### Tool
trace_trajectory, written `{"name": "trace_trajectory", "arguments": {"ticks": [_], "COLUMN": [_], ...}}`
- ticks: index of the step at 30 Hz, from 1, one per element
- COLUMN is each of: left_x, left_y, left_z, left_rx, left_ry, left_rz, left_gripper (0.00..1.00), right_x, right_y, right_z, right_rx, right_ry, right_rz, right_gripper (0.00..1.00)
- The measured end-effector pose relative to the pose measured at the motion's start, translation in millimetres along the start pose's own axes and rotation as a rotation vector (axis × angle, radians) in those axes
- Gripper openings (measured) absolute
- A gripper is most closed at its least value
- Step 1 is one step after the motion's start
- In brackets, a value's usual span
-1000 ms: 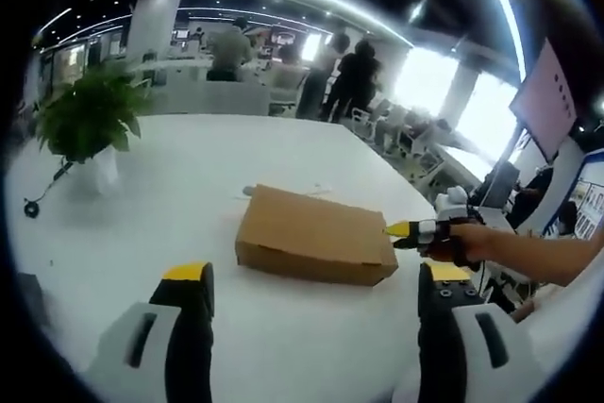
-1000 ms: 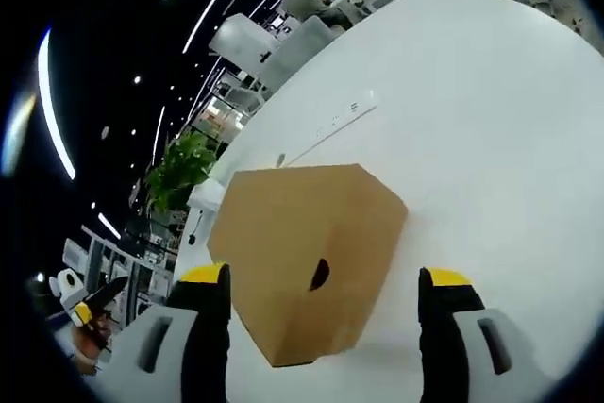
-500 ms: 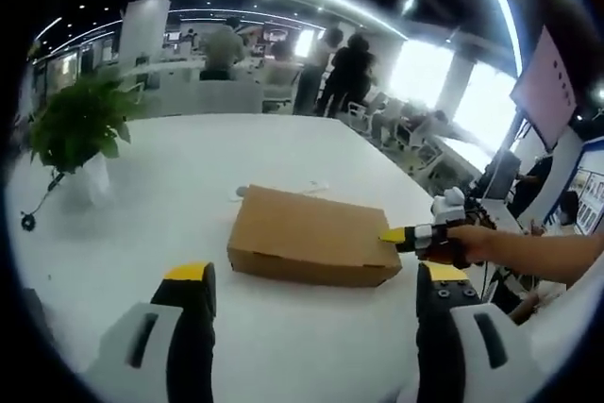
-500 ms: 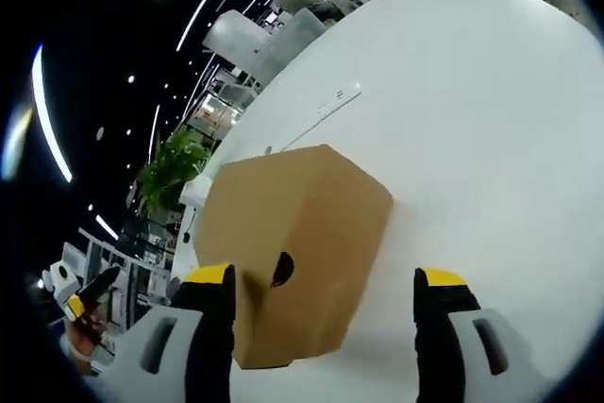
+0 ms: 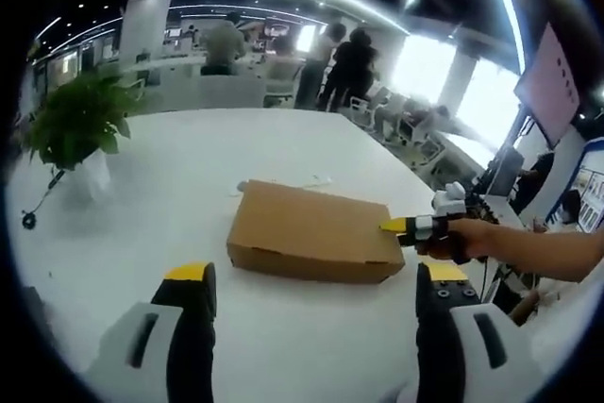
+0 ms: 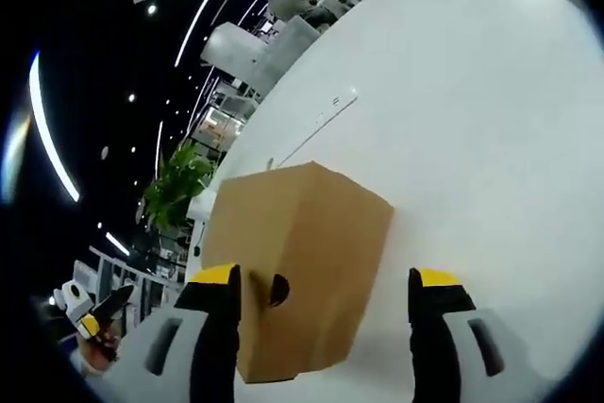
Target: Operate the shoe box by opening the lid, removing the specified soft item, and placing it in the target area until the item is outside and the box remains undamaged.
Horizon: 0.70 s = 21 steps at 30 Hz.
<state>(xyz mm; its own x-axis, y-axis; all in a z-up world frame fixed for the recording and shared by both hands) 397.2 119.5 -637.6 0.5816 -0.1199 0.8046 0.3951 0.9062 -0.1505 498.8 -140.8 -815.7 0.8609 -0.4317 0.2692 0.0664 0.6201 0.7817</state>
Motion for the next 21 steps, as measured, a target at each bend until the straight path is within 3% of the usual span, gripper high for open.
{"name": "trace_trajectory", "arguments": {"ticks": [6, 13, 21], "left_x": [6.5, -5.2, -2.2], "left_y": [2.2, 2.8, -10.4], "left_z": [5.9, 3.3, -0.8], "left_rx": [0.019, 0.017, -0.015], "left_ry": [-0.032, -0.007, 0.016], "left_rz": [0.033, 0.032, -0.004], "left_gripper": [0.90, 0.89, 0.88], "right_x": [0.9, -2.1, -5.0], "right_y": [-5.4, -3.2, -0.6], "right_z": [-6.7, -8.7, -13.0], "right_rx": [0.009, 0.013, 0.036], "right_ry": [0.010, 0.020, 0.024], "right_rz": [-0.014, -0.027, -0.067], "right_gripper": [0.70, 0.72, 0.72]}}
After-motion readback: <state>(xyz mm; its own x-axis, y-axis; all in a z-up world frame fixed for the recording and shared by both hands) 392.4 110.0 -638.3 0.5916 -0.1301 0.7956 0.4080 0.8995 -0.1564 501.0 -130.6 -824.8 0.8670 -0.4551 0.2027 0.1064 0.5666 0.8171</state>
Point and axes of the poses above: the point that each gripper's makers call its tool centre point, and the gripper's own axes: z roughly backward along the fingers, y roughly to its left, x roughly out of its top, the point moved 1 cm from there along z, roughly backward along the fingers, and after that the axes turned 8 degrees about -z, right-handed, at the moved point
